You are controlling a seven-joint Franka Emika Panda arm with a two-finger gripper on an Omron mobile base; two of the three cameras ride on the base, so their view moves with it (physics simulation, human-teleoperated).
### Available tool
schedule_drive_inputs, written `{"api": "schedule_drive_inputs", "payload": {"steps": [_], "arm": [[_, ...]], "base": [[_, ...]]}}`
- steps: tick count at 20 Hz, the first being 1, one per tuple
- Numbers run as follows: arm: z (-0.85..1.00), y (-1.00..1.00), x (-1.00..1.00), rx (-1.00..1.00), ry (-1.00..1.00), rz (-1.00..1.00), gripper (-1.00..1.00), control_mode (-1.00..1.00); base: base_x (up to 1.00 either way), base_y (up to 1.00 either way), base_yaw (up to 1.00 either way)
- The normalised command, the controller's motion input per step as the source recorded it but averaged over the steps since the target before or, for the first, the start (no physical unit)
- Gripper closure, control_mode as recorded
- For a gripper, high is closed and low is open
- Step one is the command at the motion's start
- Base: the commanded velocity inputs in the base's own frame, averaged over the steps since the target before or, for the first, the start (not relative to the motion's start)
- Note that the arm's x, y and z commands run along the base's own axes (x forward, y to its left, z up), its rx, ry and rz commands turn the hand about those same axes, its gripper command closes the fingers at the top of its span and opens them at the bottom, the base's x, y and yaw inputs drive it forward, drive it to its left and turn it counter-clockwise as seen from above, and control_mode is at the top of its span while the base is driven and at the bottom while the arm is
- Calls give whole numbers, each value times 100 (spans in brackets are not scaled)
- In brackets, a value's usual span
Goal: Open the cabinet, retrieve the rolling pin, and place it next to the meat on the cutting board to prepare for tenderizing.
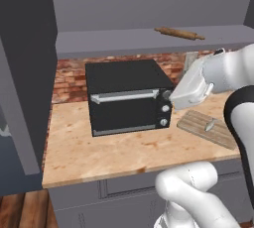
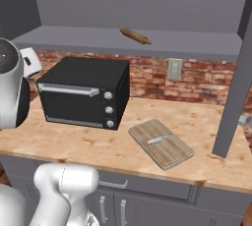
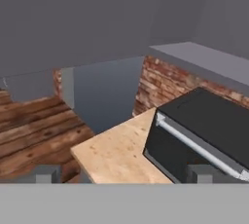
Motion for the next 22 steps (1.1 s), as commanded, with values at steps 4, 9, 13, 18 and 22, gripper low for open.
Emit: {"api": "schedule_drive_inputs", "payload": {"steps": [4, 9, 13, 18, 22], "arm": [[20, -81, 10, -2, 6, -33, -100, -100], [31, -82, 14, -4, 5, -31, -100, -100], [28, -85, 6, -3, 0, -25, -100, -100], [18, -65, 18, -1, 0, -15, -100, -100], [6, -36, 39, 0, 0, -6, -100, -100]], "base": [[0, 0, 0], [0, 0, 0], [0, 0, 0], [0, 0, 0], [0, 0, 0]]}}
